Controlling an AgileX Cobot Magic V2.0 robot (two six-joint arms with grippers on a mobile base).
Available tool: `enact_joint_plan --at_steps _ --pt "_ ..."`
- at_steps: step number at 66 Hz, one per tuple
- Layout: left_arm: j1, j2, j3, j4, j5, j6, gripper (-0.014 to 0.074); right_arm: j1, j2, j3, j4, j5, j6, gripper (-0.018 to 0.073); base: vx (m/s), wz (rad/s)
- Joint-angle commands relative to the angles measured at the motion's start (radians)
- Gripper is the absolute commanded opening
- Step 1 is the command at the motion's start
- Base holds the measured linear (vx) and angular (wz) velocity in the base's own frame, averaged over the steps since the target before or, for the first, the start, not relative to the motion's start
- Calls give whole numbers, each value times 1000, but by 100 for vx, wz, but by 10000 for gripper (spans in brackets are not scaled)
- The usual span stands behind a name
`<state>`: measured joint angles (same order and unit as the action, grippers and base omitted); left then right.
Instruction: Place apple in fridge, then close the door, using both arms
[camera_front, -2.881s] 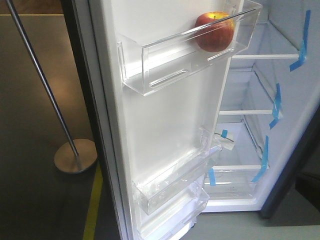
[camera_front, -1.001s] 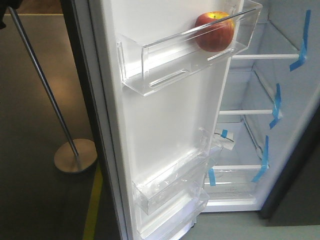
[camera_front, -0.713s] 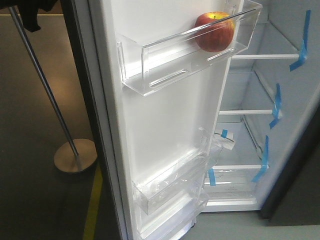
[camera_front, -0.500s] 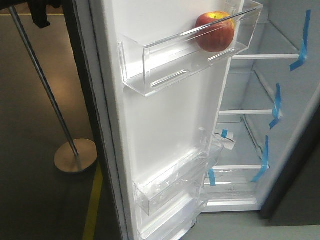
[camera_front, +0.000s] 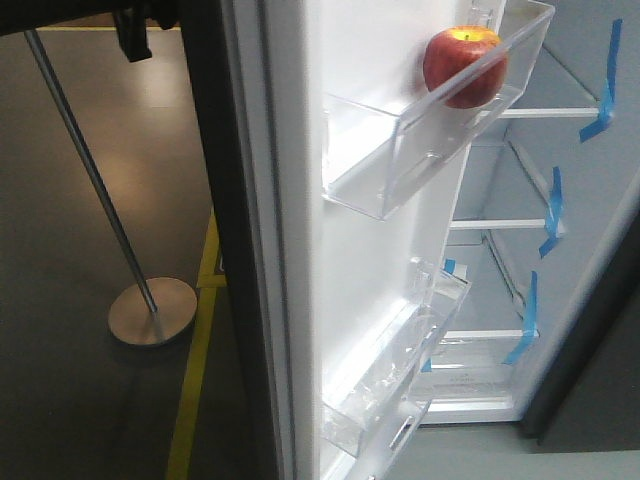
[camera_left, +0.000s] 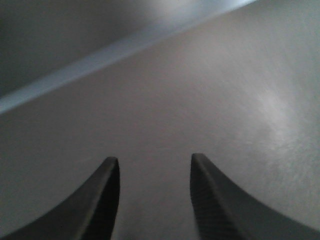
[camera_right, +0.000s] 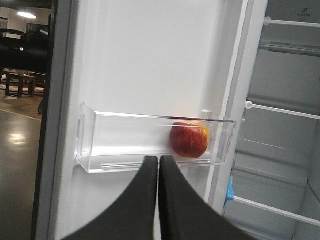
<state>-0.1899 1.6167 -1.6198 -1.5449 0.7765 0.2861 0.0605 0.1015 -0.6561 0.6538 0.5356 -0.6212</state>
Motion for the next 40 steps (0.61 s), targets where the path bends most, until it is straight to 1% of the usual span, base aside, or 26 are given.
enact_joint_plan --at_steps 1,12,17,22,29,36,40 --pt "-91 -36 -37 -67 22 59 330 -2 16 -25 20 -59 -5 -3 0 0" --pt "-240 -16 -37 -115 -39 166 330 -2 16 -25 21 -59 -5 -3 0 0" --pt "-308 5 -37 -162 -51 234 330 -2 16 -25 25 -60 -5 -3 0 0" --pt "-353 32 -37 -202 -54 307 330 -2 16 -25 24 -65 -5 -3 0 0" --pt "-377 42 -37 -205 -41 382 330 -2 16 -25 24 -69 -5 -3 0 0" --pt "-376 38 -37 -201 -18 435 330 -2 16 -25 24 -69 -5 -3 0 0" --pt "-362 27 -37 -198 -16 445 330 -2 20 -25 23 -70 -5 -3 0 0"
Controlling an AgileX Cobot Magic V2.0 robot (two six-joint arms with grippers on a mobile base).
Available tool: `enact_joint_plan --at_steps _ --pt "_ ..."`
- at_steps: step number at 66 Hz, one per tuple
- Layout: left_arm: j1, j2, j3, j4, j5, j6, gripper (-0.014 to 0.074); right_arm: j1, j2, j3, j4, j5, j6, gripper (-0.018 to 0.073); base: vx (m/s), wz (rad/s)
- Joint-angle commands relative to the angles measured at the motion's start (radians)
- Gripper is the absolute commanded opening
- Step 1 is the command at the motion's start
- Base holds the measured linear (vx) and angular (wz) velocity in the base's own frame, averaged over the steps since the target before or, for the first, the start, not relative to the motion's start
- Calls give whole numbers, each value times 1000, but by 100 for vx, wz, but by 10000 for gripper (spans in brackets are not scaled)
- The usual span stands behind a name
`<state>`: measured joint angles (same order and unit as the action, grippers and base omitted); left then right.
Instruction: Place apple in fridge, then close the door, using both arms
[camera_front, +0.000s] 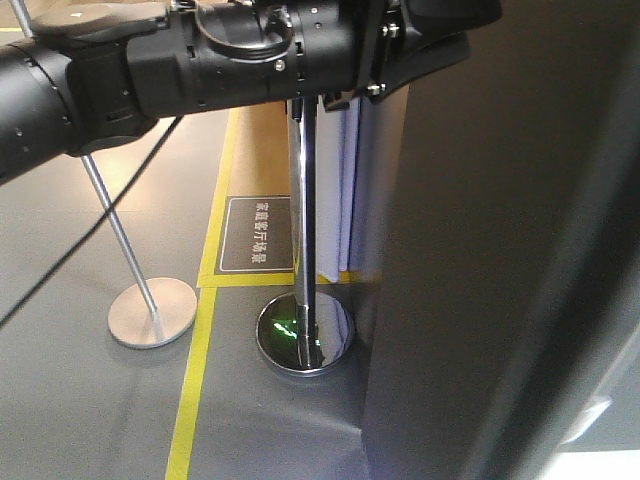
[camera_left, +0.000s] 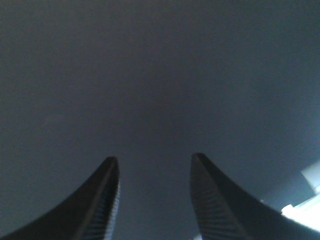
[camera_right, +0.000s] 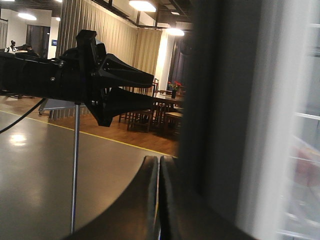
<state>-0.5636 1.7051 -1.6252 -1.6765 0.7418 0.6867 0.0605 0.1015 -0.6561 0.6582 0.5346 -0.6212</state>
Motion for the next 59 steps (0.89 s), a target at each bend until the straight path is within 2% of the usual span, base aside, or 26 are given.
enact_joint_plan --at_steps 1,10,18,25,32,40,43,47,59 --pt "16 -64 -32 -66 21 51 330 -2 23 -25 19 -70 -5 -3 0 0" --pt "64 -95 -31 -16 28 67 330 -3 76 -26 8 -91 -5 13 0 0" --pt "115 -129 -31 75 29 66 330 -3 166 -32 -35 -152 -13 64 0 0" --pt "149 -156 -31 179 30 62 330 -3 276 -67 -93 -221 -12 171 0 0" --pt "170 -180 -31 259 29 59 330 -3 399 -124 -137 -272 -12 331 0 0" --pt "178 -197 -30 304 16 57 330 -3 551 -181 -173 -423 -9 519 0 0" --pt "179 -201 -30 308 15 57 330 -3 602 -208 -173 -481 -9 562 0 0" --pt "179 -201 -30 308 15 57 330 -3 685 -248 -172 -535 -9 583 0 0" --pt "179 -201 -30 309 15 57 330 -5 922 -392 -165 -635 -9 571 0 0"
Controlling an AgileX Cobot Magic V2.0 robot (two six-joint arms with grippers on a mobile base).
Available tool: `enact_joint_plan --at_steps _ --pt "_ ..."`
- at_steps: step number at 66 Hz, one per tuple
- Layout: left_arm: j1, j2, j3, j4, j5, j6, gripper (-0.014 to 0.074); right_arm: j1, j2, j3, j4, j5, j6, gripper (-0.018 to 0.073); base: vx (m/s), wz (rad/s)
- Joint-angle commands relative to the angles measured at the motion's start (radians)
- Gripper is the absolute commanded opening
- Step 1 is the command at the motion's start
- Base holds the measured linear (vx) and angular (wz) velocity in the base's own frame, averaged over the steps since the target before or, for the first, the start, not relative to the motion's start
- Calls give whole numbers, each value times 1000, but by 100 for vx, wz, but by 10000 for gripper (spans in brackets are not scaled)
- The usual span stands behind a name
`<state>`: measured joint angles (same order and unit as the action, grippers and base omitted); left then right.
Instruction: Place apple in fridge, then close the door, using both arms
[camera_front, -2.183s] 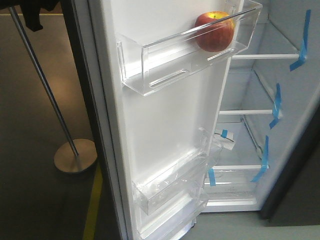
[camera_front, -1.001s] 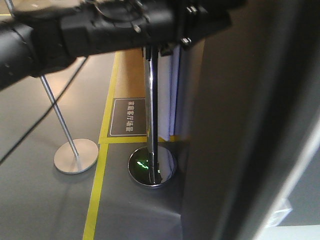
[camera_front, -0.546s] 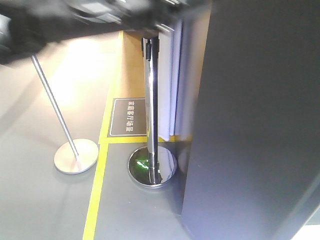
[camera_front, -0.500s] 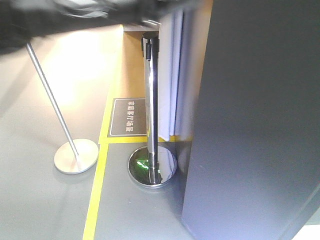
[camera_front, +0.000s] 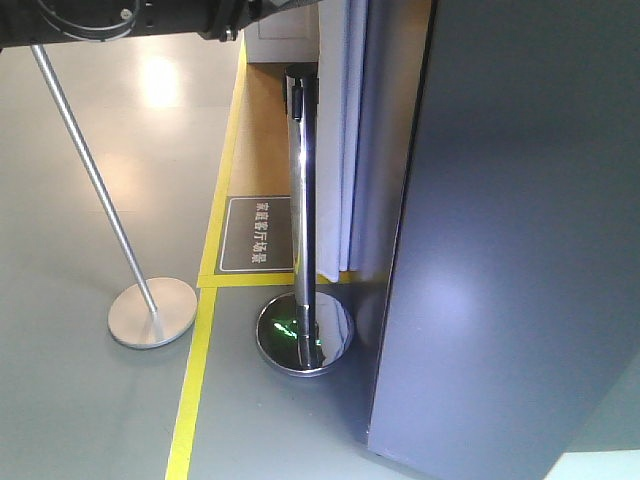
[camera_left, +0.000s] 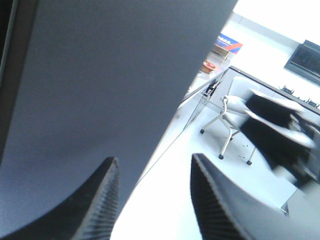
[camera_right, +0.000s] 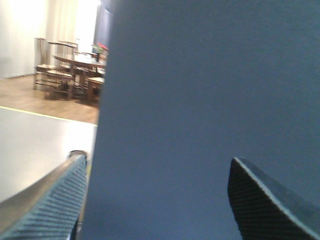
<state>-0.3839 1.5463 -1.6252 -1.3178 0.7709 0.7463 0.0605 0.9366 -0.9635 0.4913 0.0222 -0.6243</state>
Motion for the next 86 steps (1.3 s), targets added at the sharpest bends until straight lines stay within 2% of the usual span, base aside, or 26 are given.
enact_joint_plan --at_steps 1,12,34,54,86 --pt "-1 -42 -30 -50 -14 -2 330 -5 100 -94 4 -131 -6 570 0 0" --pt "-1 -42 -30 -50 -14 -2 330 -10 250 -206 4 -169 -7 570 0 0" --pt "-1 -42 -30 -45 -13 -2 330 -123 468 -383 61 -132 -2 570 0 0" --pt "-1 -42 -30 -42 -16 -2 330 -123 601 -514 56 -125 -6 570 0 0" --pt "-1 -42 -30 -40 -21 -4 330 -123 765 -725 43 56 -10 570 0 0"
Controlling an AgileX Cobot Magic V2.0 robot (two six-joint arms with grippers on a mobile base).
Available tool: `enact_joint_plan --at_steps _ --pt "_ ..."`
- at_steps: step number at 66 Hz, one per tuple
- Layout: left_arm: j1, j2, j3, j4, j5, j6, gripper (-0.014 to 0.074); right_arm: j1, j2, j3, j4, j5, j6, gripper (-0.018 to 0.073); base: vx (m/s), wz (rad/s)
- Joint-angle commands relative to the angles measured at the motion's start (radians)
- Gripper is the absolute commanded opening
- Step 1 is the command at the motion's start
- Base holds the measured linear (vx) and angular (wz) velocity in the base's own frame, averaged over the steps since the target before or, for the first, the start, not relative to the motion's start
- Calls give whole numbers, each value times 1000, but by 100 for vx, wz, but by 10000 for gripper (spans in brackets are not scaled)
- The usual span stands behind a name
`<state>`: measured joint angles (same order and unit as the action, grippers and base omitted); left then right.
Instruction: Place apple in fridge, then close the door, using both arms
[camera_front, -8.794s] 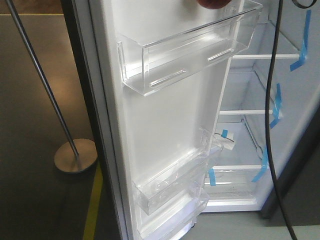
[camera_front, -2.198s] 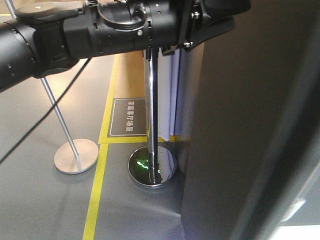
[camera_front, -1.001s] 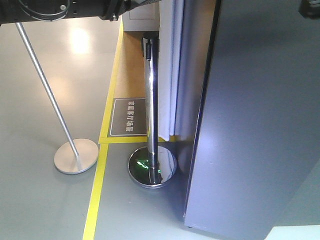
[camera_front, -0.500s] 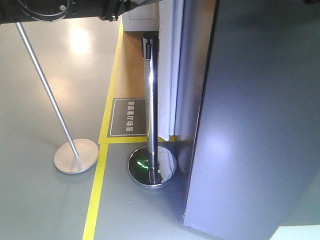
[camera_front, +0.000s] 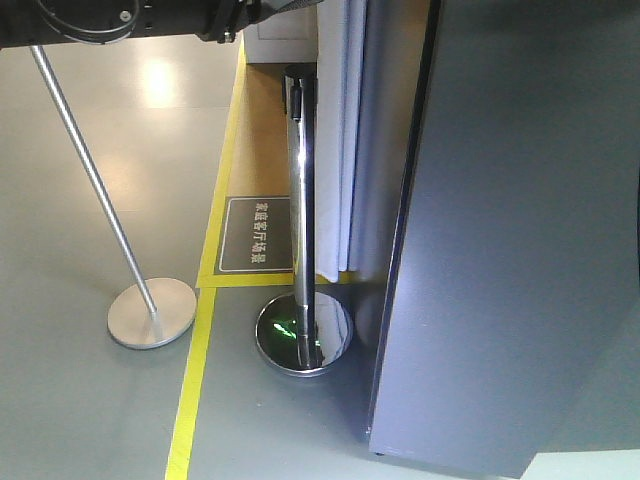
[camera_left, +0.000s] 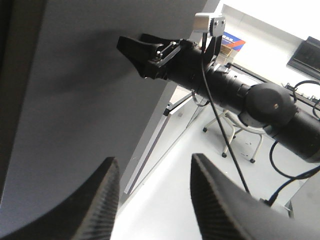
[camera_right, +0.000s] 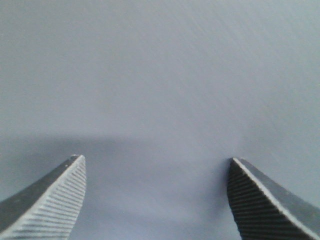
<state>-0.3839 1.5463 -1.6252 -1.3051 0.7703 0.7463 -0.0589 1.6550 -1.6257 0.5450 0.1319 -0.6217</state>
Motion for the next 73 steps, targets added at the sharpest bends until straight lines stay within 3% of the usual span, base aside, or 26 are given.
enact_joint_plan --at_steps 1,25,42,50,58,73 --pt "-1 -42 -30 -52 -21 -4 330 -3 51 -71 -11 -45 -13 570 0 0" --pt "-1 -42 -30 -52 -29 -4 330 -73 78 -136 -9 95 -1 545 0 0" --pt "-1 -42 -30 -50 -39 -4 330 -72 8 -136 -31 148 -1 524 0 0" --pt "-1 -42 -30 -36 -52 -2 330 -72 -69 -136 -29 206 -4 473 0 0" --pt "7 -42 -30 56 -67 -2 328 -72 -161 -136 -21 315 -3 368 0 0" --pt "7 -42 -30 360 -59 -25 276 -72 -303 -135 80 615 -95 43 0 0"
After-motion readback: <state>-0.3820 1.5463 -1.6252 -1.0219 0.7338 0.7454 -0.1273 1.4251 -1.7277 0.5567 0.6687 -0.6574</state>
